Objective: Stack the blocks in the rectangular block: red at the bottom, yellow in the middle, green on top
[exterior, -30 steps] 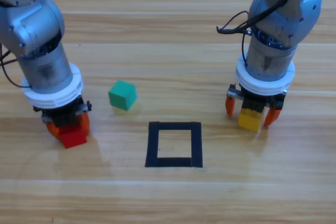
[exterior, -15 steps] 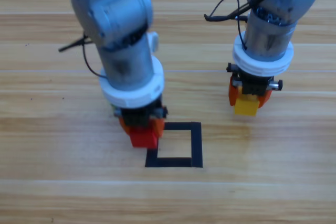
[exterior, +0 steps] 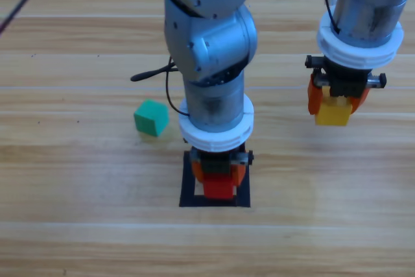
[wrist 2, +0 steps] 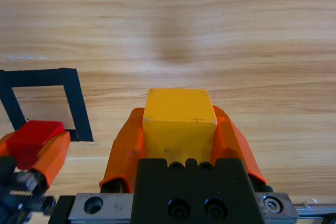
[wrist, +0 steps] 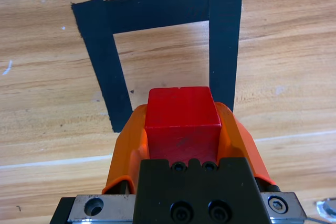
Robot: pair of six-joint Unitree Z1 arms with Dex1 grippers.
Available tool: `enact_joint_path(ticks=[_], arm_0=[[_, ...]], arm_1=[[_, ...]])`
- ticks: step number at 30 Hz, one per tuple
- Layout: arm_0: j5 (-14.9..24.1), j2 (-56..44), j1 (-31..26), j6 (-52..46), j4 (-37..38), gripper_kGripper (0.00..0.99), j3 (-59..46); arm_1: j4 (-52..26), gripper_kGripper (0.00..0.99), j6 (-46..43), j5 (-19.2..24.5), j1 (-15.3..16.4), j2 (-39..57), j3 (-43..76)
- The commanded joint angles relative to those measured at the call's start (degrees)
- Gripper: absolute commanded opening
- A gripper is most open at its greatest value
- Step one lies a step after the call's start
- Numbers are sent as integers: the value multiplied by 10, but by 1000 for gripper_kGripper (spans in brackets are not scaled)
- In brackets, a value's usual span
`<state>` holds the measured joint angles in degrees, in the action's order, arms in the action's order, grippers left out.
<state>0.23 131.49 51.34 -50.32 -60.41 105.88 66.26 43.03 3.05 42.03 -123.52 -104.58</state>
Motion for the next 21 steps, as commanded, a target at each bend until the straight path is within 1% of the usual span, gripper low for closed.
enact_joint_path(ticks=[1, 21], arm_0=[[0, 40, 10, -11, -18, 0, 22], [4, 60, 0, -9, -19, 0, 27]], arm_1=[[6, 0, -15, -9, 3, 1, 10], [6, 0, -25, -9, 3, 0, 16]])
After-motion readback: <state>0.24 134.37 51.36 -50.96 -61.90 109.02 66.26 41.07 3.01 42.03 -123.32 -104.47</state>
